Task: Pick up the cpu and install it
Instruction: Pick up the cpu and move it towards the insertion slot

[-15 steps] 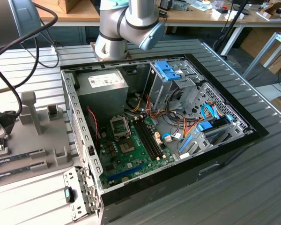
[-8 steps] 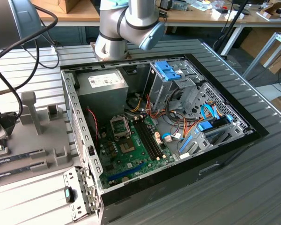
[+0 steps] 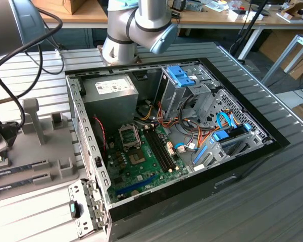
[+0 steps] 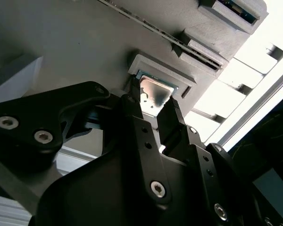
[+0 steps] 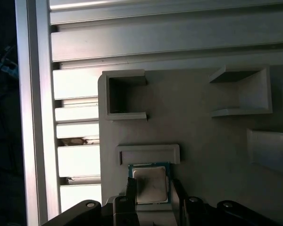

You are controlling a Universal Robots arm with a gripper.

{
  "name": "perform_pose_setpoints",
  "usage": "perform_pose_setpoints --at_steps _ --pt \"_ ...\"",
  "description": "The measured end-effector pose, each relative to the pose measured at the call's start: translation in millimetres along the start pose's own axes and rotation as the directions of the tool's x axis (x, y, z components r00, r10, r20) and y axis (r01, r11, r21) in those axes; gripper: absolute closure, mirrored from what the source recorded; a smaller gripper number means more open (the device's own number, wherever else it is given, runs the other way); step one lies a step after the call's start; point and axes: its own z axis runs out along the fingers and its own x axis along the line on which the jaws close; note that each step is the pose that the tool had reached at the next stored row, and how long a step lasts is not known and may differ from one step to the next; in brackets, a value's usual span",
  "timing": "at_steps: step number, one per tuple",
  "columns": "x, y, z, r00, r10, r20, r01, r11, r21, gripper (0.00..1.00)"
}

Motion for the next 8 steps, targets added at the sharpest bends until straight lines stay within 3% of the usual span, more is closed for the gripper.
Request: perform_pose_setpoints --at_steps 8 --pt "-0.2 -0.1 3.9 1.0000 0.000 0.0000 0.000 1.0000 0.0000 0.58"
